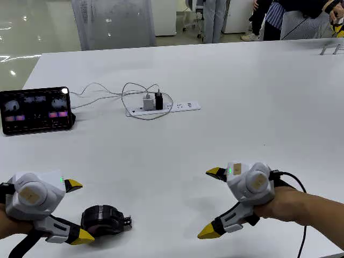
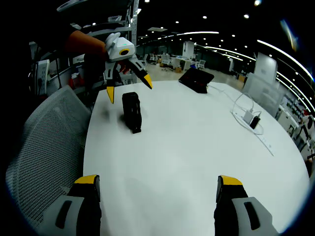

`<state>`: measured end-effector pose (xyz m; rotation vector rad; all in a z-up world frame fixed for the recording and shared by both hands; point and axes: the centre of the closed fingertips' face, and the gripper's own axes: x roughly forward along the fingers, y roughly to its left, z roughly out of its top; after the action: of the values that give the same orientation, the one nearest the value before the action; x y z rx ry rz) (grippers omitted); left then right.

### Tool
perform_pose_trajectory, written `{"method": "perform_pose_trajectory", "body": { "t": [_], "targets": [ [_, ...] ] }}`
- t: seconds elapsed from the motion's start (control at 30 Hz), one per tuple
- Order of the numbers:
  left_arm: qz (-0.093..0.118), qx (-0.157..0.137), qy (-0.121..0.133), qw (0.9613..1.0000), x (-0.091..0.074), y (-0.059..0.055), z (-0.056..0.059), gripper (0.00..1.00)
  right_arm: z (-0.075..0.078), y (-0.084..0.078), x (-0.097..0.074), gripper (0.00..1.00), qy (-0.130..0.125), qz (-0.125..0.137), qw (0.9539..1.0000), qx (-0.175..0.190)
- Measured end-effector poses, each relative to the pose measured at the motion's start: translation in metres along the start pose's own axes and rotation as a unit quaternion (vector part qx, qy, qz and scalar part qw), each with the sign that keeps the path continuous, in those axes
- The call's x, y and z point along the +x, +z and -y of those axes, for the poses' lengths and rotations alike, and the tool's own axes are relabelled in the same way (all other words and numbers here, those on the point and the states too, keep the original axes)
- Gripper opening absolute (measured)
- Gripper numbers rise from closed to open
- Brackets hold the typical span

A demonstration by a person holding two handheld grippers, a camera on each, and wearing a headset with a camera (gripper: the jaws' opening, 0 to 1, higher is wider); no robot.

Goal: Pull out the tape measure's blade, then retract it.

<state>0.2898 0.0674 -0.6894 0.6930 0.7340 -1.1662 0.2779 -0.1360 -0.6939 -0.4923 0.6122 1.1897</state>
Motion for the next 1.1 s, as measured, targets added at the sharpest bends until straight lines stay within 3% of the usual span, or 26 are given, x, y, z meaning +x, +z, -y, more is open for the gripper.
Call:
{"method": "perform_pose_trajectory", "body": {
  "t": [0.1,0.17,0.3,0.37,0.5,0.57,0.6,0.77,1.1],
  "targets": [
    [-0.007,0.013,-0.012,0.9998,0.01,-0.001,0.001,0.72,-0.007,0.008,0.014,0.96,0.013,0.001,0.9999,-0.007],
    [-0.016,0.016,-0.022,0.9995,0.016,-0.003,0.002,0.64,-0.011,0.012,0.023,0.94,0.021,-0.002,0.9997,-0.014],
    [-0.029,0.028,-0.023,0.9989,0.024,-0.005,0.0,0.5,-0.019,0.021,0.037,0.9,0.033,-0.002,0.9992,-0.024],
    [-0.046,0.041,-0.015,0.998,0.026,-0.009,-0.004,0.43,-0.021,0.026,0.044,0.87,0.038,0.001,0.9989,-0.029],
    [-0.055,0.04,-0.027,0.9973,0.03,-0.01,0.0,0.37,-0.025,0.033,0.056,0.82,0.049,-0.003,0.998,-0.039],
    [-0.068,0.019,-0.057,0.9958,0.03,-0.015,0.011,0.31,-0.027,0.036,0.06,0.8,0.053,-0.004,0.9977,-0.042],
    [-0.065,0.036,-0.038,0.9965,0.031,-0.014,0.003,0.31,-0.029,0.038,0.063,0.78,0.058,-0.003,0.9974,-0.043],
    [-0.064,0.037,-0.033,0.9967,0.03,-0.011,0.005,0.3,-0.03,0.047,0.079,0.69,0.065,-0.004,0.9966,-0.051],
    [-0.075,0.038,-0.029,0.996,0.031,-0.008,0.007,0.29,-0.053,0.062,0.117,0.51,0.102,-0.013,0.9913,-0.082]
  ]
}}
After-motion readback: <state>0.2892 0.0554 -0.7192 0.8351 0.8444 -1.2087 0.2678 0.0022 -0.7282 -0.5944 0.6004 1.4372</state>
